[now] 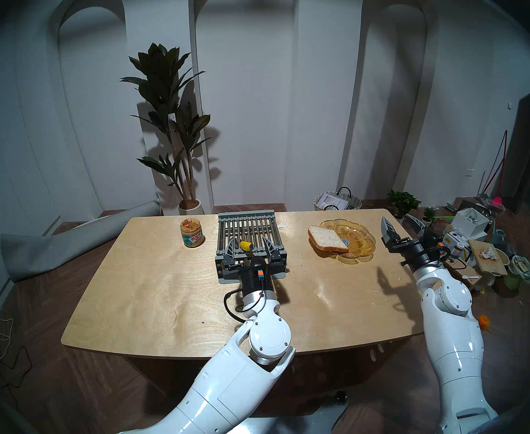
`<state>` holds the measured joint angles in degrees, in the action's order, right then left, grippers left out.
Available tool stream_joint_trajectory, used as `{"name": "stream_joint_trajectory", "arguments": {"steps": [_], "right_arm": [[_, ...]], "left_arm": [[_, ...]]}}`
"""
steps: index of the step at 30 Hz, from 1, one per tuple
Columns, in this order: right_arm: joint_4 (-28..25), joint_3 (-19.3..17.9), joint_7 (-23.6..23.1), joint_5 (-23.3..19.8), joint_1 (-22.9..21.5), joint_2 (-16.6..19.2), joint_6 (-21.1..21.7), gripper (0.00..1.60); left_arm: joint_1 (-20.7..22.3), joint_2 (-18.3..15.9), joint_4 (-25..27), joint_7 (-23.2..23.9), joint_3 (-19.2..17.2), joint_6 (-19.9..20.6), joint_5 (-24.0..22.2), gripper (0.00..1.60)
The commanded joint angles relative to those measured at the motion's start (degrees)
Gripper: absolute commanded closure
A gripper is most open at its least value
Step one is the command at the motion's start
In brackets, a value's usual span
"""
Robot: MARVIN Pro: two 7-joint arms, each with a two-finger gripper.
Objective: Spread peanut butter over the slice of bread with the knife
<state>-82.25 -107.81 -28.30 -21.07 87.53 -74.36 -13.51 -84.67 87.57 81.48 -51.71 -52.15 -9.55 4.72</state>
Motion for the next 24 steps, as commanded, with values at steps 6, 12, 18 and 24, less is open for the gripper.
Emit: {"name": "stream_joint_trajectory", "arguments": {"steps": [6,12,18,24], "right_arm": [[-0.9,-0.2,0.8,-0.1,-1.1,-0.5,-0.9,0.0],[-1.0,-0.3,1.3,0.0,-0.9,-0.7,-1.0,0.0],[-1.6,-0.2,2.2,0.4,-0.5,-0.9,-1.0,0.0],[-1.9,-0.1,2.7,0.7,-0.3,-1.1,-1.1,0.0]], "left_arm": [[4.6,2.2,-2.8,-1.0,0.7,-2.4,-0.7,0.0],[5.6,2.6,-4.8,-0.2,0.9,-3.4,-2.1,0.0],[6.8,2.9,-7.4,1.9,0.3,-4.8,-4.5,0.0],[8.1,2.6,-8.9,2.8,0.2,-5.9,-4.7,0.0]]}}
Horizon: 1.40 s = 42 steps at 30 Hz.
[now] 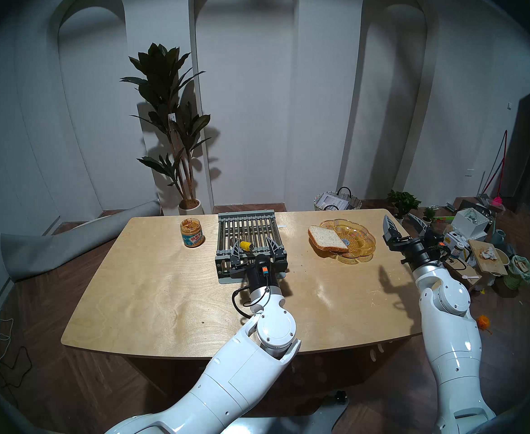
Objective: Spread peanut butter over the slice of bread with the knife
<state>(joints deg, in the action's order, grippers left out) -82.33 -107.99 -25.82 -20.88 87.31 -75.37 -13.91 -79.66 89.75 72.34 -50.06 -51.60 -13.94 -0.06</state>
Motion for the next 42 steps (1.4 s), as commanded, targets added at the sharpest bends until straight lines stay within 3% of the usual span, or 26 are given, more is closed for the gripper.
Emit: {"name": "stream_joint_trajectory", "arguments": {"steps": [1,19,36,39,42], "right_arm": [[-1.9,0.1,0.3,0.6,0.0,-0.1,-0.7,0.0],[-3.4,1.2,1.8,2.9,0.4,-1.5,-0.8,0.0],[-3.3,2.8,3.3,4.7,-0.4,-2.7,-0.8,0.0],[-3.5,3.1,3.6,5.0,-0.4,-2.9,-0.7,0.0],[-3.7,3.2,3.8,5.2,-0.3,-2.9,-0.6,0.0]], "left_arm": [[3.2,0.3,0.1,1.2,-0.4,-1.6,0.1,0.0],[4.7,0.4,-4.4,4.6,-2.6,-4.3,-3.4,0.0],[4.9,-0.5,-4.7,6.4,-3.8,-4.8,-4.4,0.0],[5.0,-0.5,-5.1,6.9,-4.1,-4.9,-4.6,0.16],[4.9,-0.4,-5.0,7.4,-4.3,-5.0,-5.1,0.21]]}}
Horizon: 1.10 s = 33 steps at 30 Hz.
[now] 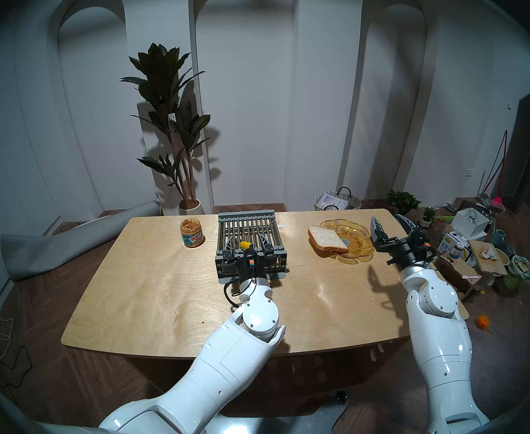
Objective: Spread peanut butter over the slice of bread with the knife
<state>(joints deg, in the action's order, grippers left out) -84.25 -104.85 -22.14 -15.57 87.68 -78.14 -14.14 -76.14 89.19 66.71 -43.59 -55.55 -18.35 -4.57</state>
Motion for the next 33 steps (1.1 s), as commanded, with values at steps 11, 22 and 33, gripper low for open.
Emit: {"name": "stream_joint_trajectory", "arguments": {"steps": [11,22,33], "right_arm": [[-3.1,-0.3,0.8,0.2,0.3,-0.3,-0.3,0.0],[-3.2,-0.7,0.8,0.0,0.6,-0.3,-0.5,0.0],[-2.7,-0.6,0.6,-0.2,0.3,-0.5,-0.4,0.0]], "left_arm": [[0.9,0.4,0.8,1.6,-0.3,-0.7,-0.7,0.86],[1.1,0.3,1.6,1.2,-0.2,-1.2,0.3,1.6],[0.5,-0.6,6.1,1.1,-0.6,0.5,0.0,1.6]]}}
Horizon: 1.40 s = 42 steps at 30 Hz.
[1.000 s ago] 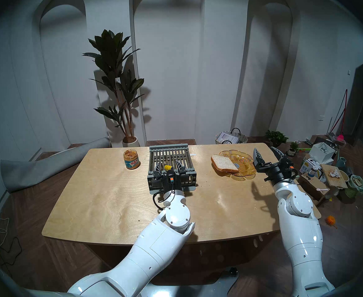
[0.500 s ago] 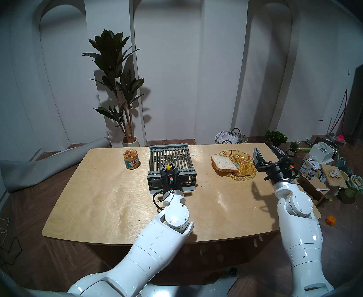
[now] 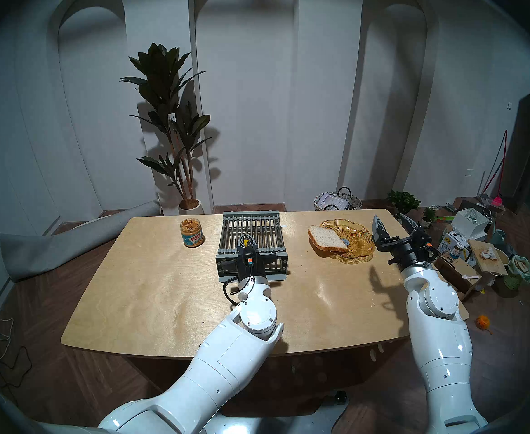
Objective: Spread peanut butter over the slice of bread with the knife
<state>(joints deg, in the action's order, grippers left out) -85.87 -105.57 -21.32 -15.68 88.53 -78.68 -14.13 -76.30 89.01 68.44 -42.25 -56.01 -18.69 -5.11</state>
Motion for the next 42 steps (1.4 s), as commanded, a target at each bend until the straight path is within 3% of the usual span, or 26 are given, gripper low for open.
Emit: {"name": "stream_joint_trajectory", "arguments": {"steps": [1,20,33,42], "right_arm": [[-1.0,0.1,-0.3,-0.2,-0.5,0.0,-0.5,0.0],[-1.1,-0.3,-1.0,-0.6,-0.4,-0.4,-0.5,0.0],[-1.3,-0.4,-1.4,-0.9,-0.4,-0.8,-0.6,0.0],[-1.5,0.1,-2.0,-1.0,-0.3,-1.4,-0.6,0.0]], "left_arm": [[0.6,-0.5,4.9,-0.2,-0.1,1.1,0.6,1.6],[-2.3,-4.0,18.8,2.4,-0.7,11.7,-3.4,1.6],[-3.3,-5.9,27.5,2.2,0.0,14.0,-2.4,1.6],[-3.7,-9.5,34.1,1.5,-1.0,16.4,-0.4,1.6]]}}
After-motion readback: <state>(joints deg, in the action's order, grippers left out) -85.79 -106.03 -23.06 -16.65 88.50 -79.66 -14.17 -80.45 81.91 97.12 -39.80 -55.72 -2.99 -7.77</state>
